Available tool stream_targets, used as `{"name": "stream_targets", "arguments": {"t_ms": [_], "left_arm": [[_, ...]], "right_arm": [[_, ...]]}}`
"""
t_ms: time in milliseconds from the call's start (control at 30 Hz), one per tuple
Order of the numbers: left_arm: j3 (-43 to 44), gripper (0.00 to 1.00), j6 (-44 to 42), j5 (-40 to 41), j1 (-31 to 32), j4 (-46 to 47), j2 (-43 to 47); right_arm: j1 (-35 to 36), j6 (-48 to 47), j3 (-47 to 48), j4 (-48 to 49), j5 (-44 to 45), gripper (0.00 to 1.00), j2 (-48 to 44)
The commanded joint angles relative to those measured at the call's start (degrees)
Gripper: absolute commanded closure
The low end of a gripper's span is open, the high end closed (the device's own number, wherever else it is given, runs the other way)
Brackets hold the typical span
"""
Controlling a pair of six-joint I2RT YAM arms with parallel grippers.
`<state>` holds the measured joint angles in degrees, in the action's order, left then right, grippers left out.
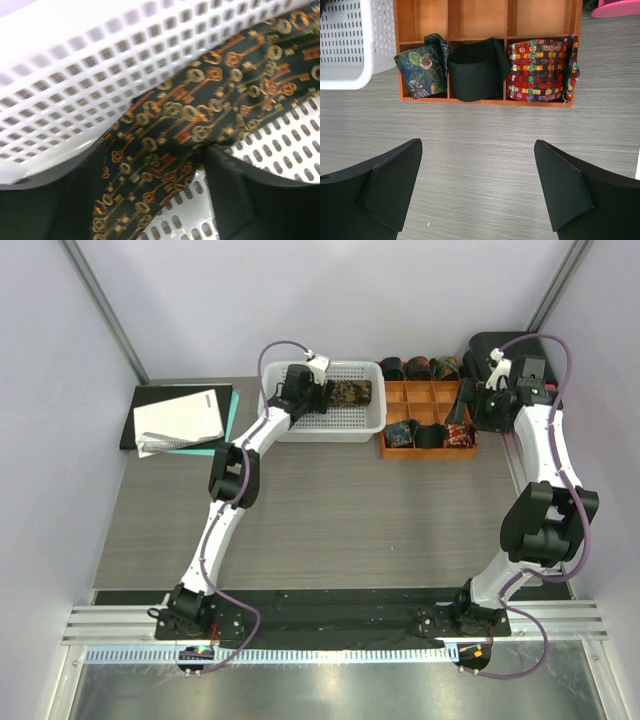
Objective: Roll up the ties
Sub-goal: Pick up the tie from the bin.
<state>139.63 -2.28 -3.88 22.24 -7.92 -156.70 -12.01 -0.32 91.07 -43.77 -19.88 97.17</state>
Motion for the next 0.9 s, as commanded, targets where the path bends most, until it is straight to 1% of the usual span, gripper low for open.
{"name": "stream_targets", "arguments": {"t_ms": [0,33,133,167,233,267,400,433,533,567,633,667,733,800,867], "left_arm": [[0.7,0.28,-5.2,-0.6,1.0,4.1,0.9],[0.6,0.31,-5.4,-1.0,1.1,3.8,1.0],[1.1,0.50,-5.8,-1.3,1.1,3.4,0.8],[1.8,0.65,-5.9,-0.9,1.1,2.8,0.5],[2.5,0.79,-6.4,0.1,1.1,2.6,0.0],[2.9,1.00,-6.5,1.8,1.1,2.6,0.0],[2.1,1.00,-2.5,2.4,0.4,5.6,3.7],[2.0,1.00,-0.5,1.9,0.0,6.1,6.0],[0.8,1.00,1.8,-0.9,-0.2,7.0,10.6],[-0.8,1.00,2.0,-1.6,-0.2,7.1,14.5],[-3.7,1.00,4.3,-4.7,-0.2,7.7,18.6],[-6.3,1.00,5.8,-5.6,-0.1,7.7,22.2],[-8.5,1.00,6.9,-8.0,-0.2,9.0,25.8],[-11.1,1.00,9.0,-8.7,-0.1,8.5,30.6],[-13.7,1.00,10.7,-11.7,-0.1,6.0,33.9]], "right_arm": [[-0.1,-1.0,2.4,1.8,1.1,0.00,-0.7],[-0.1,-1.1,2.4,1.8,1.1,0.00,-0.7],[-0.1,-1.4,1.8,1.8,1.3,0.00,-1.3],[-0.1,-1.4,1.6,1.9,1.4,0.00,-1.4],[-0.1,-1.4,1.0,2.0,1.4,0.00,-2.0],[-0.1,-1.4,0.8,2.0,1.5,0.00,-2.2],[-0.1,-1.1,-0.1,2.1,1.4,0.00,-3.2],[-0.1,-1.0,-0.2,2.1,1.0,0.00,-3.6],[-0.1,-0.4,-0.8,2.0,-0.6,0.00,-3.7],[-0.1,-0.2,-0.7,2.1,-1.0,0.00,-3.7],[-0.1,0.2,-0.3,2.0,-2.2,0.00,-3.6],[-0.1,0.2,0.0,2.1,-2.6,0.00,-3.3],[-0.1,0.2,0.8,2.0,-3.4,0.00,-3.0],[-0.1,1.5,1.3,1.8,-5.1,0.00,-2.6],[-0.1,1.7,1.7,1.8,-7.9,0.00,-2.3]]}}
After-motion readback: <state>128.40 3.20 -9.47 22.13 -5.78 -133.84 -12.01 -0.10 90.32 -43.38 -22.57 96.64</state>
